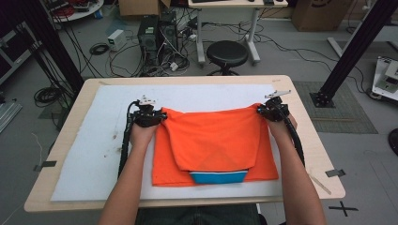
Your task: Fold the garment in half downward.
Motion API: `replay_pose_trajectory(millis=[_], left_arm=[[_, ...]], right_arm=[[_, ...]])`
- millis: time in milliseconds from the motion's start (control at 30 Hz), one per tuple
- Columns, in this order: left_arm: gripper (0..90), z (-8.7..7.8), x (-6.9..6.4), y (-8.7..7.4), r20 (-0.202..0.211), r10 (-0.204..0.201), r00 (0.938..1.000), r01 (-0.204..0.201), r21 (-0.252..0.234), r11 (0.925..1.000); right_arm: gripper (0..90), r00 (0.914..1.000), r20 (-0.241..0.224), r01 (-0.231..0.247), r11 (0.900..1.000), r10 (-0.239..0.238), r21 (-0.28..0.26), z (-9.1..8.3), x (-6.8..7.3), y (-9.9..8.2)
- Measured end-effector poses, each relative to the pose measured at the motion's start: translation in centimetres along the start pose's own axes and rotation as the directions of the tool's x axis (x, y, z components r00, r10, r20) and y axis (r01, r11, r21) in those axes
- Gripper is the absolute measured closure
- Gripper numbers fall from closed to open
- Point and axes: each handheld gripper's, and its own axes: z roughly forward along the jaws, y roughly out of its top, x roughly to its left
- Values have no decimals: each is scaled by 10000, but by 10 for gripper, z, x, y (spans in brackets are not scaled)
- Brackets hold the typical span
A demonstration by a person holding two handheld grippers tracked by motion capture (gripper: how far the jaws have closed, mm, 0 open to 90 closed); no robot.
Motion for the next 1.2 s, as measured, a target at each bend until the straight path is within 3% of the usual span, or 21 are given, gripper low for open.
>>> replay_pose_trajectory(millis=[67,133,267,400,667,900,1000,1200], left_arm=[[535,-4,1,1,-107,-131,9999,129,-154,9998],[457,-11,2,1,-39,-204,9998,202,-359,9992],[357,-28,-1,-2,49,44,10000,-40,-694,9976],[322,-47,-7,-11,181,258,9995,-239,-983,9949],[276,-71,-19,-26,415,605,9973,-561,-1012,9933],[209,-86,-23,-29,468,731,9962,-668,-1234,9901],[203,-91,-24,-31,679,791,9945,-693,-1364,9882],[180,-95,-28,-39,844,842,9929,-741,-1164,9904]], right_arm=[[711,9999,9,-110,9999,110,-65,-2,-1,-1],[628,9999,53,-123,9997,124,-203,-6,-2,-2],[494,9993,47,-364,9968,368,-710,-22,-2,-4],[438,9995,-211,-253,9951,234,-958,-37,1,-8],[346,9975,-643,-384,9881,291,-1487,-58,13,-26],[320,9960,-835,-486,9779,321,-2034,-71,27,-47],[285,9964,-814,-385,9788,225,-2010,-73,34,-56],[246,9891,-1449,-608,9686,260,-2412,-79,50,-68]])
